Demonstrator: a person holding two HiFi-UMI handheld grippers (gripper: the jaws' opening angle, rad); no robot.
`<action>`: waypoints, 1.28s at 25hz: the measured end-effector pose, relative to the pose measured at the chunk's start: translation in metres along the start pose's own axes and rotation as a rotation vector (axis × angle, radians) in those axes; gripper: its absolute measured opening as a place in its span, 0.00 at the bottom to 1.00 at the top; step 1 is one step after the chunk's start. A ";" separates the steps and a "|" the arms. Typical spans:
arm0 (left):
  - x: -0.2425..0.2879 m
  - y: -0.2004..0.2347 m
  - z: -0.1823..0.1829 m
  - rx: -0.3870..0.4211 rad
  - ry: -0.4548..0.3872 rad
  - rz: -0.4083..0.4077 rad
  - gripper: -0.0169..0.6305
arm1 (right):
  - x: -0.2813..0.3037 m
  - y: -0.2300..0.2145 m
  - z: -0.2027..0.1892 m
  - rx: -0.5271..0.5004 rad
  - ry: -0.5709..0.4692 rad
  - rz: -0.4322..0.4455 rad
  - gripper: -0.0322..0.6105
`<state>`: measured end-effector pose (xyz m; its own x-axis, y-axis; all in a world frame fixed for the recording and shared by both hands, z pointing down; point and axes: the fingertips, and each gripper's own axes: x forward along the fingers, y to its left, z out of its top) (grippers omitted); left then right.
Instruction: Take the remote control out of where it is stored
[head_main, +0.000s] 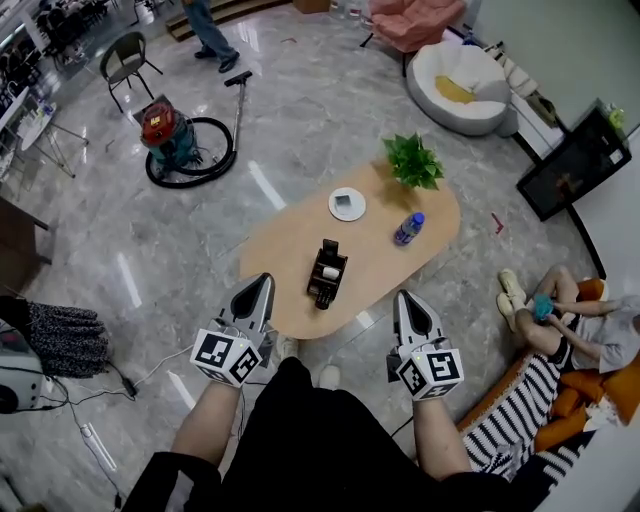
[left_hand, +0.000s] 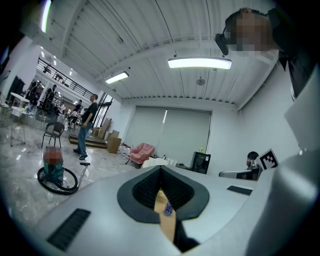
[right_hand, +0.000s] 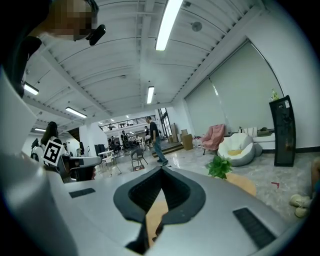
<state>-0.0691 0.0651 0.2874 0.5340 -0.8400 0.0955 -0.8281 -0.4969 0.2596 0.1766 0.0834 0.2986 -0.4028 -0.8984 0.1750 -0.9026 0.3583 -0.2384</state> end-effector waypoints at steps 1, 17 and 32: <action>0.003 0.004 -0.001 -0.003 0.005 -0.002 0.04 | 0.004 0.001 -0.001 -0.002 0.006 -0.002 0.06; 0.033 0.052 -0.030 0.000 0.109 -0.027 0.04 | 0.060 -0.001 -0.038 0.015 0.092 -0.036 0.06; 0.041 0.078 -0.074 -0.008 0.212 -0.032 0.04 | 0.082 0.013 -0.089 0.005 0.190 -0.034 0.06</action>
<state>-0.0989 0.0082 0.3822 0.5849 -0.7588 0.2866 -0.8090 -0.5205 0.2731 0.1188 0.0374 0.3952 -0.3938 -0.8457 0.3602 -0.9157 0.3269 -0.2338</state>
